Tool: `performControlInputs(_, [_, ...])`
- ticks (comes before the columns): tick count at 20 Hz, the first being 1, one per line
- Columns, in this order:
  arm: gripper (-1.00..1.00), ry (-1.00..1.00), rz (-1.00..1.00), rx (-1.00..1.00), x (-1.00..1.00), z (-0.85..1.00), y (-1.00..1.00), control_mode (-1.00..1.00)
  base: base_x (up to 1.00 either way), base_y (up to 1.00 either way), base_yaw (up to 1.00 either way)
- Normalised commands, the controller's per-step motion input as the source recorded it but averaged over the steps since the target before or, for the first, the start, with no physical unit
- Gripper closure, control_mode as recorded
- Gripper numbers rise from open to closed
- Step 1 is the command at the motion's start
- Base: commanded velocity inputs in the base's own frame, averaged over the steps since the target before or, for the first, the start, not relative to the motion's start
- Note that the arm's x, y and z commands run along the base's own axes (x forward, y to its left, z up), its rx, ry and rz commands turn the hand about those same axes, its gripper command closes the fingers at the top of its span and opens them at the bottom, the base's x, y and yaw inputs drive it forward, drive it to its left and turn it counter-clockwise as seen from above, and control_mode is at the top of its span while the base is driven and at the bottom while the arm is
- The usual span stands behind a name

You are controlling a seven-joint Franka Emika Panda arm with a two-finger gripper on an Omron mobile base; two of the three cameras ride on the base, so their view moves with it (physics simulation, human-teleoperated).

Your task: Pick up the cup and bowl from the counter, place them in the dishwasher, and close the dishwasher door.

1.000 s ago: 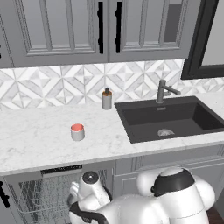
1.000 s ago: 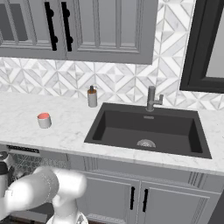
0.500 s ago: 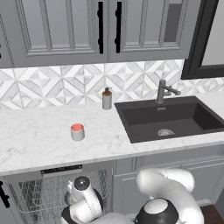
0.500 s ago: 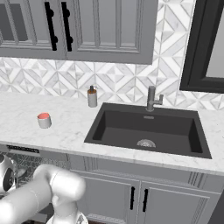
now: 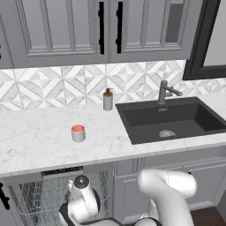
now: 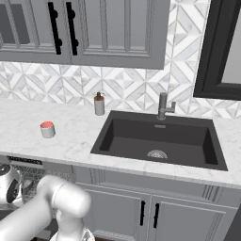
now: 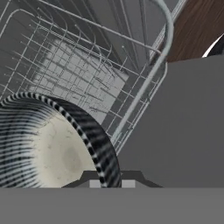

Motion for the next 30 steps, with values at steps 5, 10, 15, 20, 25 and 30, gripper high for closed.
performControlInputs(5, [1.00,-0.02,0.00,0.00,0.25,-0.25,0.00,-1.00,0.00,0.00,0.00])
performControlInputs(10, [1.00,-0.02,0.00,0.00,0.26,-0.30,0.00,-1.00,0.00,0.00,0.00])
performControlInputs(15, [1.00,-0.08,0.00,0.00,0.24,-0.33,0.00,-1.00,0.00,0.00,0.00])
performControlInputs(20, [1.00,-0.08,0.00,0.00,0.25,-0.11,0.00,-1.00,0.00,0.00,0.00])
performControlInputs(25, [1.00,-0.02,0.00,0.00,0.29,-0.10,0.00,-1.00,0.00,0.00,0.00])
performControlInputs(30, [1.00,0.00,0.00,0.00,0.39,-0.32,0.01,-1.00,0.00,0.00,0.00])
